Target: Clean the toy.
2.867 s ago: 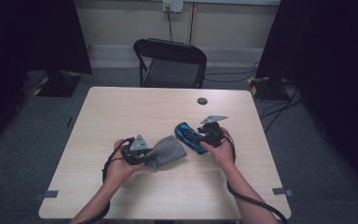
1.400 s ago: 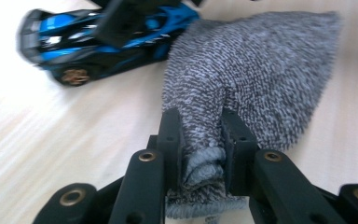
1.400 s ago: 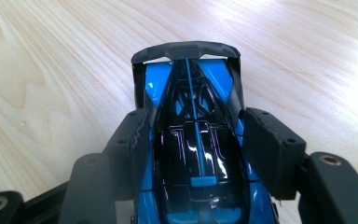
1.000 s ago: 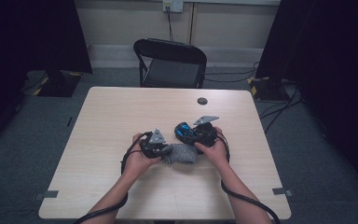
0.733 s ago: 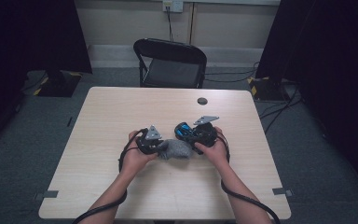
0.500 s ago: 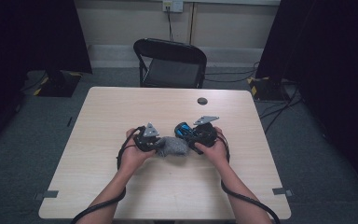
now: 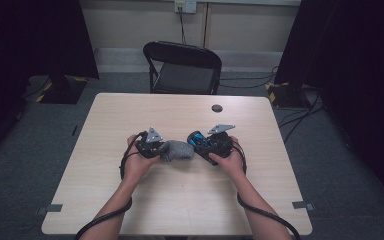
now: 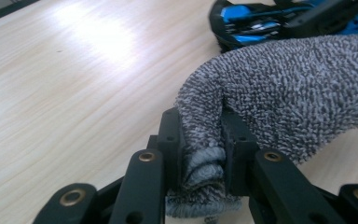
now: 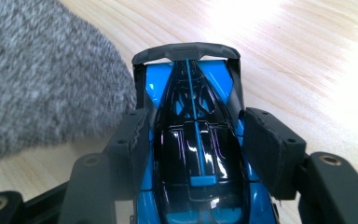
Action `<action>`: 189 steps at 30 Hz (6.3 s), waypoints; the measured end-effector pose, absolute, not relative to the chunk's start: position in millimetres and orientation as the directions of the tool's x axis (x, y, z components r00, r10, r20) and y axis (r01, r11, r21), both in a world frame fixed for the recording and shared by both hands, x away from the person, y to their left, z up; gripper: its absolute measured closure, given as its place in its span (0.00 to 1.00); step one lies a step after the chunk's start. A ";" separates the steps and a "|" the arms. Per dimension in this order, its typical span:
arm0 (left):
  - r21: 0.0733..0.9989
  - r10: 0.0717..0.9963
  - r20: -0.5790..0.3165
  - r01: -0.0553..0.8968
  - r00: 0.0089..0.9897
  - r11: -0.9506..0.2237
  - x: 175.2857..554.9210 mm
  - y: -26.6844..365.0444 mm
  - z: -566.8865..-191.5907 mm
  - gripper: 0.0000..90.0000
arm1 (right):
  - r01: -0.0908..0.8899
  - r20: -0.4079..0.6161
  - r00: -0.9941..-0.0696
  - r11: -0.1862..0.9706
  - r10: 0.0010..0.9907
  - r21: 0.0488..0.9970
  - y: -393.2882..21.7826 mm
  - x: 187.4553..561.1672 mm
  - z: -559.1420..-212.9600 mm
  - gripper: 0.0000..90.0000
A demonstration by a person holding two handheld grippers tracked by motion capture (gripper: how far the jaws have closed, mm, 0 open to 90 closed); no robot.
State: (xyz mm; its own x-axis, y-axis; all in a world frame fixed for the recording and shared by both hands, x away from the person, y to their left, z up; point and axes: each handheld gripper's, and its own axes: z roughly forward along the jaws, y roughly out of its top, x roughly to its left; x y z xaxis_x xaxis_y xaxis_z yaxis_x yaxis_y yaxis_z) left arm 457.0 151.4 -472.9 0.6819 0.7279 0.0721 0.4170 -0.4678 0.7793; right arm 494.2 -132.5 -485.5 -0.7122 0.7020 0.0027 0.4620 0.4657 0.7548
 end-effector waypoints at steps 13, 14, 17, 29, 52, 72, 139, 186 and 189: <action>0.797 0.757 0.064 0.423 0.650 -0.431 451.4 171.1 -466.4 0.81 | 0.459 -0.002 -0.714 0.470 0.700 0.754 -132.1 494.4 -485.4 0.47; 0.799 0.753 0.062 0.420 0.655 -0.431 449.8 171.3 -465.6 0.81 | 0.459 -0.003 -0.714 0.470 0.700 0.754 -132.0 494.5 -485.5 0.47; 0.807 0.739 0.060 0.404 0.671 -0.431 444.0 170.9 -462.0 0.81 | 0.460 -0.001 -0.714 0.470 0.700 0.753 -131.7 494.9 -485.5 0.47; 0.823 0.652 0.056 0.334 0.756 -0.459 412.0 158.2 -452.9 0.81 | 0.467 0.008 -0.714 0.468 0.701 0.750 -131.7 495.7 -485.2 0.46; 0.798 0.434 0.007 0.257 0.901 -0.546 385.8 72.8 -480.0 0.81 | 0.469 0.018 -0.711 0.455 0.703 0.757 -133.1 495.5 -486.2 0.47; 0.777 0.557 0.047 0.320 0.829 -0.542 418.1 99.7 -484.0 0.81 | 0.457 0.012 -0.713 0.452 0.701 0.766 -133.3 494.7 -487.4 0.47; 0.826 0.625 0.015 0.342 0.781 -0.448 404.9 151.3 -460.8 0.81 | 0.463 0.016 -0.709 0.449 0.705 0.764 -132.9 495.0 -487.3 0.46; 0.769 0.547 0.021 0.336 0.837 -0.544 424.6 96.9 -480.0 0.80 | 0.460 0.019 -0.712 0.446 0.702 0.768 -133.6 495.4 -487.9 0.46; 0.765 0.561 0.030 0.342 0.827 -0.545 428.2 103.0 -479.7 0.80 | 0.460 0.018 -0.712 0.447 0.702 0.768 -133.6 495.3 -487.8 0.46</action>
State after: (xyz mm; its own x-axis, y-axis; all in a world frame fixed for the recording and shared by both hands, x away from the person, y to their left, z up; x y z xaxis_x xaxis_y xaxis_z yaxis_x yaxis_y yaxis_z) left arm 428.2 103.0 -479.7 0.8270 0.5614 0.0301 0.3423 -0.5453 0.7651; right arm 495.3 -133.6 -487.8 -0.7119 0.7020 0.0179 0.4596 0.4465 0.7677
